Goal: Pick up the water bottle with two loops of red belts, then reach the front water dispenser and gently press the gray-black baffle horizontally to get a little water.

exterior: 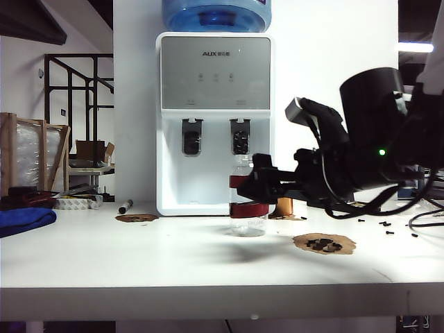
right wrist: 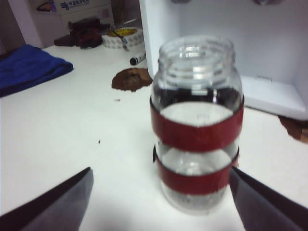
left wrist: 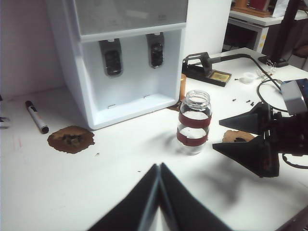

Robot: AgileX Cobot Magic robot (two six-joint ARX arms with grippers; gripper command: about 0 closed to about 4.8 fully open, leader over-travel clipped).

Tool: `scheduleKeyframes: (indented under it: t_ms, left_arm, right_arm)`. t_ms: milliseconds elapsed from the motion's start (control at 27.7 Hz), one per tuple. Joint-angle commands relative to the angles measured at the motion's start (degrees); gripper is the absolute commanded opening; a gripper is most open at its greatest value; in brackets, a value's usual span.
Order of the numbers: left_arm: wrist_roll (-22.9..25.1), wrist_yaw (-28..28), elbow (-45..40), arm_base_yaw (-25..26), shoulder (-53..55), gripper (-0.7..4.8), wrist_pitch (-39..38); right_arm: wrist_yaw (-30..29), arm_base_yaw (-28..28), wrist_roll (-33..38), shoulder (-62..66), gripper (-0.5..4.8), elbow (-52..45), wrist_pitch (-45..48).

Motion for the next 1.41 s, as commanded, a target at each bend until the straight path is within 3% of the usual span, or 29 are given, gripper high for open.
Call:
scheduleKeyframes:
  t_ms: [36,1408]
  left_arm:
    - [-0.02,0.17,0.24,0.00,0.02,-0.04,0.24]
    - [-0.02,0.22,0.17,0.00,-0.37,-0.04,-0.50]
  right_arm:
    - [0.85,0.00,-1.99,0.83,4.79,1.97,-0.59]
    - [-0.57,-2.36,-1.99,9.86,4.79,16.41,-7.50]
